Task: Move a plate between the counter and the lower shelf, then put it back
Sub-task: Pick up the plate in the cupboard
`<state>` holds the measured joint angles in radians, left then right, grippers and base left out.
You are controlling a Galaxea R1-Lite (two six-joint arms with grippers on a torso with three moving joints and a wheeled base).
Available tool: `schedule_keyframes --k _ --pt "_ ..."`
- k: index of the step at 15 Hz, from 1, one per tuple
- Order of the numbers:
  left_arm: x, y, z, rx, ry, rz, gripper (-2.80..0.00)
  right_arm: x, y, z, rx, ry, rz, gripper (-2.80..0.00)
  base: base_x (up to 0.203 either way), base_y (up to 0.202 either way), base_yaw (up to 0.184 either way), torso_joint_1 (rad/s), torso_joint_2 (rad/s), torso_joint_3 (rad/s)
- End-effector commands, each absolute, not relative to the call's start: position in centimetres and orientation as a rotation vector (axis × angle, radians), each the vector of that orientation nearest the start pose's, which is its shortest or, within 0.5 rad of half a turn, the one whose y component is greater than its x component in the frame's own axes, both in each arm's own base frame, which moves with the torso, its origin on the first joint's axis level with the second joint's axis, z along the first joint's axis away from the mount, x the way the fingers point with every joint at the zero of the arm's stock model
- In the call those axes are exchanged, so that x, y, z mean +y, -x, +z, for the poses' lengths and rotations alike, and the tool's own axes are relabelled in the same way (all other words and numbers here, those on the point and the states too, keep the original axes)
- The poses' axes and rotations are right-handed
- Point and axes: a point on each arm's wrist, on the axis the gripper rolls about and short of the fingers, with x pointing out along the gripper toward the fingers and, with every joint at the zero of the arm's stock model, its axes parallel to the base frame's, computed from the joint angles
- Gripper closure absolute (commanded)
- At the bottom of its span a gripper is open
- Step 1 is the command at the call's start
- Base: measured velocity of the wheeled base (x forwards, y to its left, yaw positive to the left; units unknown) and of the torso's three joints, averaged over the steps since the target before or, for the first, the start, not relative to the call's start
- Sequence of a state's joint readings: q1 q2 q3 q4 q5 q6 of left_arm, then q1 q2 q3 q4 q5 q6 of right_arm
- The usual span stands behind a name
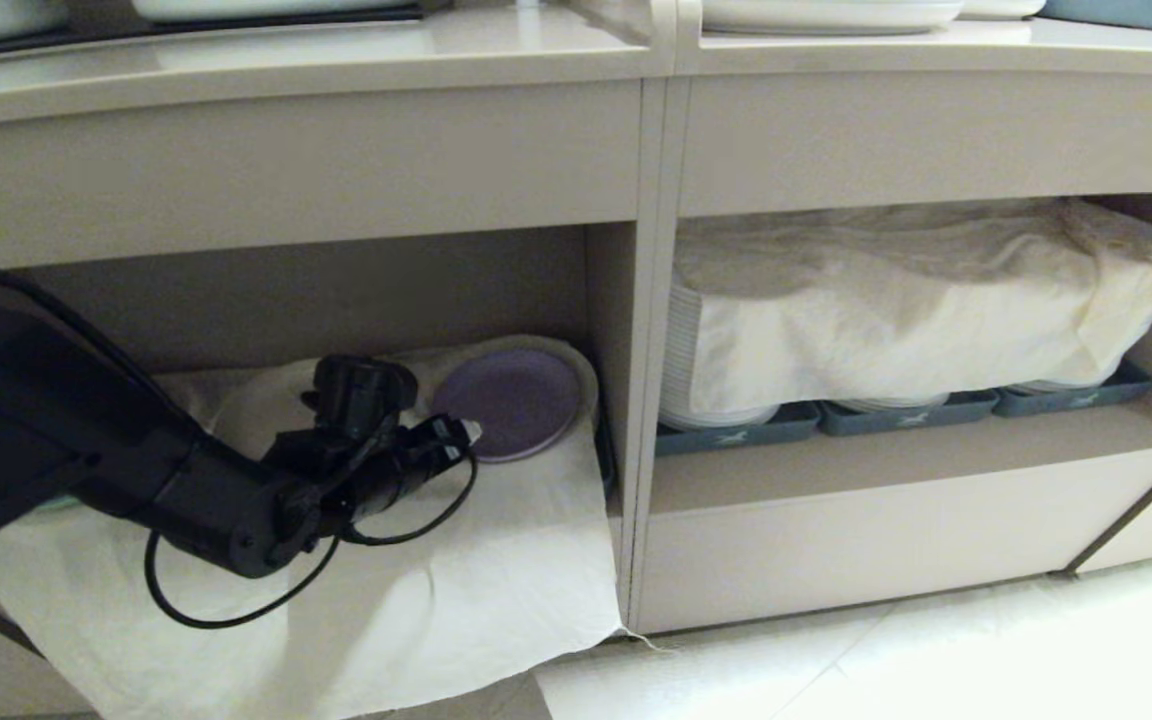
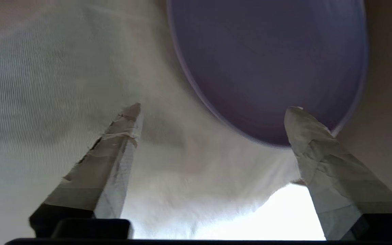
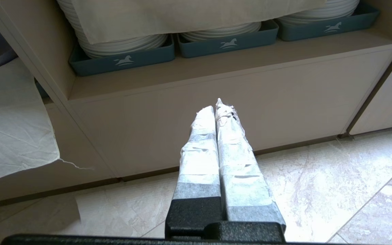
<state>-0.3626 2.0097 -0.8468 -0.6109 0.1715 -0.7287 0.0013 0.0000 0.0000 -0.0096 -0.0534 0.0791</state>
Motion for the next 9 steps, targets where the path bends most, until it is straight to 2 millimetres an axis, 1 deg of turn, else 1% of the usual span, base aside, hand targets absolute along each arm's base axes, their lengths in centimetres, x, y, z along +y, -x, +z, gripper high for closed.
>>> schedule_keyframes --k 1,3,9 --pt "-12.3 -33.7 8.0 0.586 0.558 0.031 -2.8 -0.1 2.3 7.7 -0.013 -0.08 -0.052 0.0 0.0 0.0 0.0 0.0 0.0 0.0" --pt "-12.5 -34.2 7.9 0.583 0.56 0.034 -2.8 -0.1 2.3 7.7 -0.013 -0.08 -0.052 0.0 0.0 0.0 0.0 0.0 0.0 0.0" --pt "-12.9 -35.3 9.0 0.562 0.572 0.029 -2.8 -0.1 2.3 7.7 -0.013 -0.08 -0.052 0.0 0.0 0.0 0.0 0.0 0.0 0.0"
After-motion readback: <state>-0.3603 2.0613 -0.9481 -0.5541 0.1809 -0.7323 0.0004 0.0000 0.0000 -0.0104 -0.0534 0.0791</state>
